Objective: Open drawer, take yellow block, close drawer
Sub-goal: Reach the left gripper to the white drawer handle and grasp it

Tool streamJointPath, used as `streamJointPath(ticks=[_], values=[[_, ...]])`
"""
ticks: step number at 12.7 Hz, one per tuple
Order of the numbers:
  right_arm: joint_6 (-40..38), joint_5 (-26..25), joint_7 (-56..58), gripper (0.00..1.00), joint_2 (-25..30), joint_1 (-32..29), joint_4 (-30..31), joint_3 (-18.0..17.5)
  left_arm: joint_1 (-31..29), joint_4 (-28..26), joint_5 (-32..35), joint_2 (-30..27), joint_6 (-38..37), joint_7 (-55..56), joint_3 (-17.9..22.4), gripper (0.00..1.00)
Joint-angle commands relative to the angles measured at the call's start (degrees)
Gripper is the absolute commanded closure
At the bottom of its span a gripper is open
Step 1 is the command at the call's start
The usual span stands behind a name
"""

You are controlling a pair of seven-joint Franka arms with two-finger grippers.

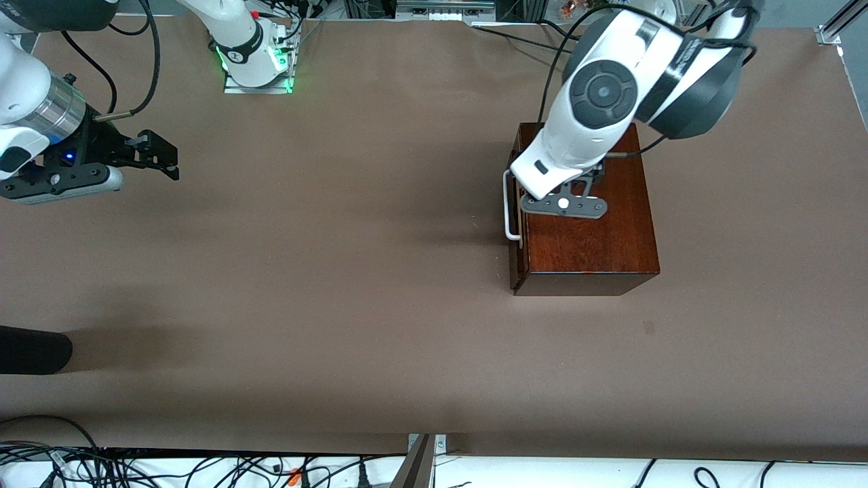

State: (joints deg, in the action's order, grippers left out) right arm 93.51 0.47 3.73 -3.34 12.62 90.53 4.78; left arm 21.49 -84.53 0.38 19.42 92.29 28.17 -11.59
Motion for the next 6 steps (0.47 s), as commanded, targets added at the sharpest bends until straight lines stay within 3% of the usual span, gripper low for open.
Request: streamJointPath(ticks=[1,6], values=[[-0.79,0.85,-0.74,0.0,0.26,-0.05,-0.62,0.4,3.37,2.71,1.46,4.29,2.88,5.22,0.16,0.0],[-0.7,0.85,-0.74,0.0,0.09,-0.4,-0.62,0.66,7.51,2.79,1.9,10.01,8.6,9.35,0.25,0.0]])
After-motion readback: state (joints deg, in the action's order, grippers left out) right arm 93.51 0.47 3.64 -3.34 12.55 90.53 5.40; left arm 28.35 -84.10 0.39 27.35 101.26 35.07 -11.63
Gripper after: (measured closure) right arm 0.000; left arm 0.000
